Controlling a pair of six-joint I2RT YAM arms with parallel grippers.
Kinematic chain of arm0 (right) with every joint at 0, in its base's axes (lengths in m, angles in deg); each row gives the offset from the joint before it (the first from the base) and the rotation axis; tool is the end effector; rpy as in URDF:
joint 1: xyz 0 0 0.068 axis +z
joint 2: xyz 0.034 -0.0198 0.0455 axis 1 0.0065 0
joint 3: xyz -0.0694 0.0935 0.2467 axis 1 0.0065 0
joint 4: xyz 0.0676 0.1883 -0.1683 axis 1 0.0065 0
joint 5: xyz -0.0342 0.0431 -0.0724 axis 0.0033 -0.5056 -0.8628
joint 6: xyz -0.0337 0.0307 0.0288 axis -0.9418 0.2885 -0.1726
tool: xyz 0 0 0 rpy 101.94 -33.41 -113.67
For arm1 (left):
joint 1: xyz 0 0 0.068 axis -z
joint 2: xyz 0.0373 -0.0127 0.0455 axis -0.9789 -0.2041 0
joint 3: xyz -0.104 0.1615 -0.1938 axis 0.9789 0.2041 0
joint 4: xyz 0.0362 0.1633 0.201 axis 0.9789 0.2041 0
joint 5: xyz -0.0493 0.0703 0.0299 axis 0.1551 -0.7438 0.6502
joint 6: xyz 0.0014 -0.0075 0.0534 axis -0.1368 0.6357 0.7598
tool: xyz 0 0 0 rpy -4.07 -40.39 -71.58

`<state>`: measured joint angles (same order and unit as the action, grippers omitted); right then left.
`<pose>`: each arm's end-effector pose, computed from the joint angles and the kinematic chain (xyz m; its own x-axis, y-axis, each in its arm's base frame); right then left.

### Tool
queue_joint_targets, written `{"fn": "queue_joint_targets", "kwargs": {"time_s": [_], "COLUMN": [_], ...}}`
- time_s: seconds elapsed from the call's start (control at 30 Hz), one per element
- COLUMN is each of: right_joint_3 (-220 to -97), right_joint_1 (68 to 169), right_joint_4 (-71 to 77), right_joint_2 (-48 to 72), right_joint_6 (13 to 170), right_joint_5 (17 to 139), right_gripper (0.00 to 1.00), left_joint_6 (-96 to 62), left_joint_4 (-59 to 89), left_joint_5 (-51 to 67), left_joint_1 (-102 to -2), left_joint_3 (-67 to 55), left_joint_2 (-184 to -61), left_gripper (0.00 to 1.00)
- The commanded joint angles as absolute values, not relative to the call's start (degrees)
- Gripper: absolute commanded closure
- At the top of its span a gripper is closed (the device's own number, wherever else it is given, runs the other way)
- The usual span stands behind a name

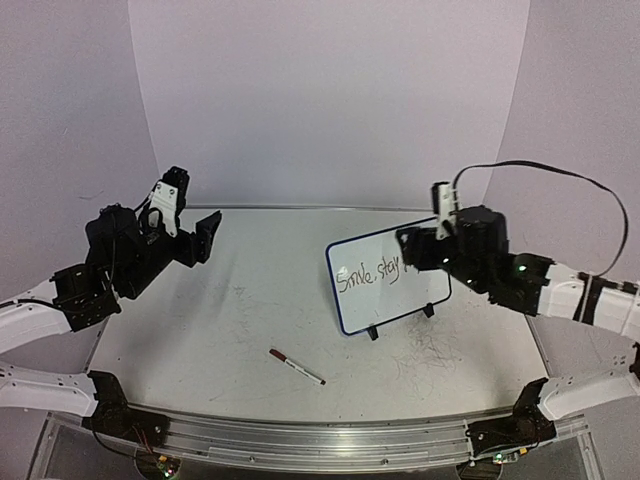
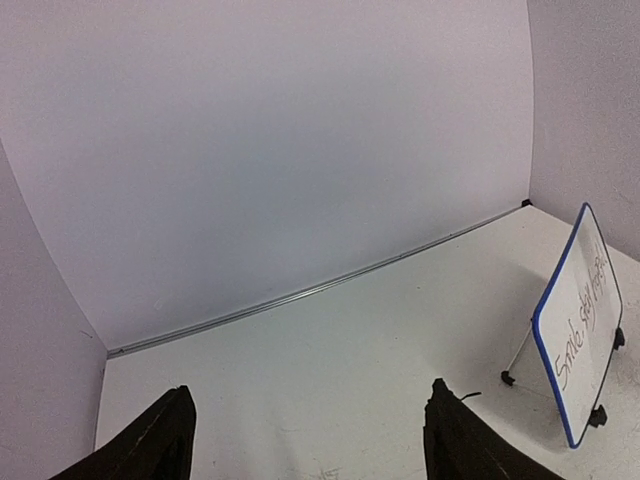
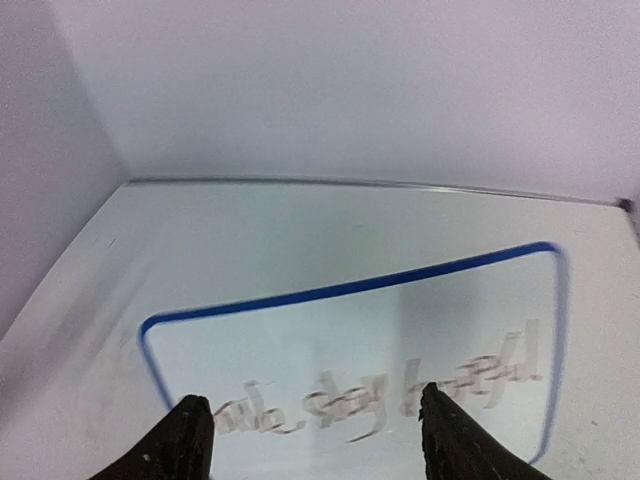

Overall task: Write a sentence on the whiteboard
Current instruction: Put down the whiteboard marker at the corner of the board, then reset both arms

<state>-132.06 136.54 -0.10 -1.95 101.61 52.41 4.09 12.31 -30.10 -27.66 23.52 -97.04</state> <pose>0.1946 0.1922 0.3099 -0.3182 0.0619 -0.9460 -0.4229 0.8838 0.2001 0.1439 -0.1472 0.3401 0.0310 0.1794 -0.9833 0.3534 0.9182 0.1786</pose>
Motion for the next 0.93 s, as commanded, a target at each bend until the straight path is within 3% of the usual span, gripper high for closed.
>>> {"fn": "queue_joint_targets", "kwargs": {"time_s": [0.0, 0.17, 0.47, 0.9], "right_joint_3": [-130.20, -132.71, -135.82, -136.03], "right_joint_1": [126.28, 122.17, 122.18, 122.15], "right_joint_4": [5.03, 9.99, 11.32, 13.60], "right_joint_2": [-17.26, -27.29, -39.01, -39.43], "right_joint_6": [99.92, 98.71, 98.24, 99.65], "right_joint_5": [50.64, 48.58, 44.65, 44.31], "right_gripper": [0.19, 0.02, 0.02, 0.02], "left_joint_6": [-6.89, -15.83, -17.34, -18.17], "left_joint_4": [16.00, 16.68, 16.79, 16.79], "left_joint_5": [-31.44, -28.12, -27.74, -29.72], "left_joint_1": [-29.59, -30.32, -30.32, -30.32], "left_joint_3": [15.64, 12.34, 7.58, 8.60], "left_joint_2": [-96.91, -94.16, -93.98, -92.89], "left_gripper": [0.19, 0.18, 0.18, 0.18]}}
